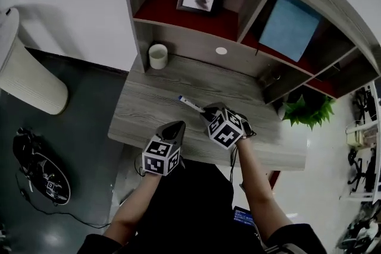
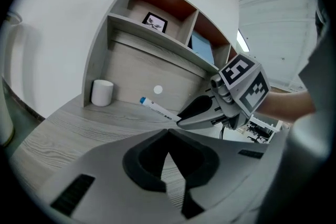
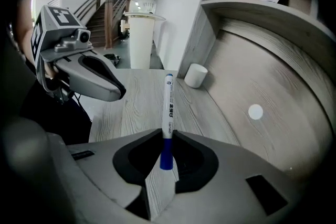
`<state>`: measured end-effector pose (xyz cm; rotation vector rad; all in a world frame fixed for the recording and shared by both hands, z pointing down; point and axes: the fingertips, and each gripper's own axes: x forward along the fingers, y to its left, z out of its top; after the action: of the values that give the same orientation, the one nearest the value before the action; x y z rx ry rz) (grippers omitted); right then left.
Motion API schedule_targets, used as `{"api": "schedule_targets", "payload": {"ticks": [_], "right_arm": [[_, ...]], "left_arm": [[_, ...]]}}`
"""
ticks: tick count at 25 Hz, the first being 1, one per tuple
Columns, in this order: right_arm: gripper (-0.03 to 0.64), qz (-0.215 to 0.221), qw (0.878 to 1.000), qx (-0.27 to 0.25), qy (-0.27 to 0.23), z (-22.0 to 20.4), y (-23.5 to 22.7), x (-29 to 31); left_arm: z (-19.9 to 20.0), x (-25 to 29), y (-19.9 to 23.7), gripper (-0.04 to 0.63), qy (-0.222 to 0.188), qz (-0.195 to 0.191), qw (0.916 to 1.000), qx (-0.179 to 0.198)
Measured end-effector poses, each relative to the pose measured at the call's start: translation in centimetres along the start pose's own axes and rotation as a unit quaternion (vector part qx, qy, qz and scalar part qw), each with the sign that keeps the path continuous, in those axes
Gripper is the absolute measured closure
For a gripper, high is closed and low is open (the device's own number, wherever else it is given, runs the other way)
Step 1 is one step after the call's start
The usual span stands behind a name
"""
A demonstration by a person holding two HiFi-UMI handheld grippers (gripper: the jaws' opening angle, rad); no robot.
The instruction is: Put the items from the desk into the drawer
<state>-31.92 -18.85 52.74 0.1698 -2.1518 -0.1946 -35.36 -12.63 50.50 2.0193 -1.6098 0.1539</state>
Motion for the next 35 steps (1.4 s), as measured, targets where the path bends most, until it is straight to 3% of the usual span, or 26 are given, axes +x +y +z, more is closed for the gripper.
{"api": "schedule_targets", "payload": {"ticks": [12, 20, 35], "right_arm": [[0.541, -0.042, 0.996, 0.080, -0.002, -5.3, -2.0, -4.8], [0.541, -0.067, 0.989, 0.128, 0.008, -10.0, -1.4, -8.6], [0.541, -0.103, 0.978, 0.182, 0.026, -19.0, 1.3, -15.7]], "left_arm": [[-0.2, 4.3, -6.5, 0.579, 0.036, -0.081, 0.9945, 0.055], [-1.8, 6.1, -12.6, 0.578, 0.063, -0.143, 0.9842, 0.083], [-5.5, 6.6, -23.1, 0.579, 0.089, -0.200, 0.9697, 0.108]]}}
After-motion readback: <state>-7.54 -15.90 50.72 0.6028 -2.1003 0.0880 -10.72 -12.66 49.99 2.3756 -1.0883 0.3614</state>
